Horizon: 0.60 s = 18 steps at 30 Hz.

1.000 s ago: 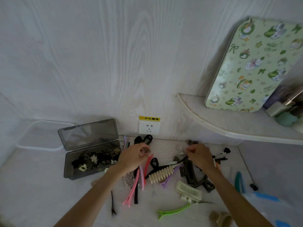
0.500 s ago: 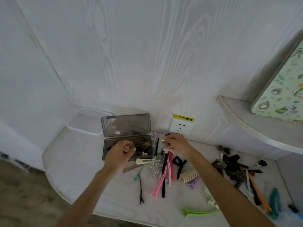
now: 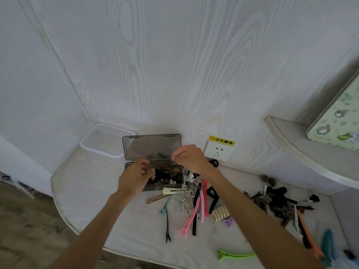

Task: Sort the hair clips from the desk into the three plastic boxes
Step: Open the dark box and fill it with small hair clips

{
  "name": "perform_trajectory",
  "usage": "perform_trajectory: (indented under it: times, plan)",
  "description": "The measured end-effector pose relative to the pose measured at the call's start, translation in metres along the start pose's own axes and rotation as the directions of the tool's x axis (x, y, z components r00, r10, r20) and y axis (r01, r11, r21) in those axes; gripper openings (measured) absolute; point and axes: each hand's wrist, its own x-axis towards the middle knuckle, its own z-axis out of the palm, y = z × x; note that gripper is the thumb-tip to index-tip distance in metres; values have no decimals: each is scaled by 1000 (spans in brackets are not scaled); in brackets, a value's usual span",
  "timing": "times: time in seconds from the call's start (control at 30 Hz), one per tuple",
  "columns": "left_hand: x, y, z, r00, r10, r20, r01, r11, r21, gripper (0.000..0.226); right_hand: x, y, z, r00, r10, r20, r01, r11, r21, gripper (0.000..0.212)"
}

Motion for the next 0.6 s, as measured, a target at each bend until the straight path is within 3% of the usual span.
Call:
perform_trajectory:
  times: [0.1,0.2,0.3,0.4,0.5,0.6]
  plan:
    - [3,-5,1,999,-2,39,0,998,57,31,4,6,13,993,47,105,-58,992,110,25]
    - [3,-7,-1,997,26,66,-36,988,149,30,-7,31,4,996,52,78,-66,979,195,27]
    - [1,15,2,995,89,45,-94,988,121,20,-28,63,-16,996,87,-23,-78,965,250,26]
    - [2,66,26,967,237,91,-245,966,80,16,-59,108,-39,970,168,-176,-113,951,289,23]
    - [-2,124,75,897,390,207,-406,913,39,21,-97,162,-60,861,279,-425,-197,954,227,24]
    - [-18,169,137,787,495,369,-531,847,-2,30,-133,210,-77,765,307,-566,-375,927,-3,28]
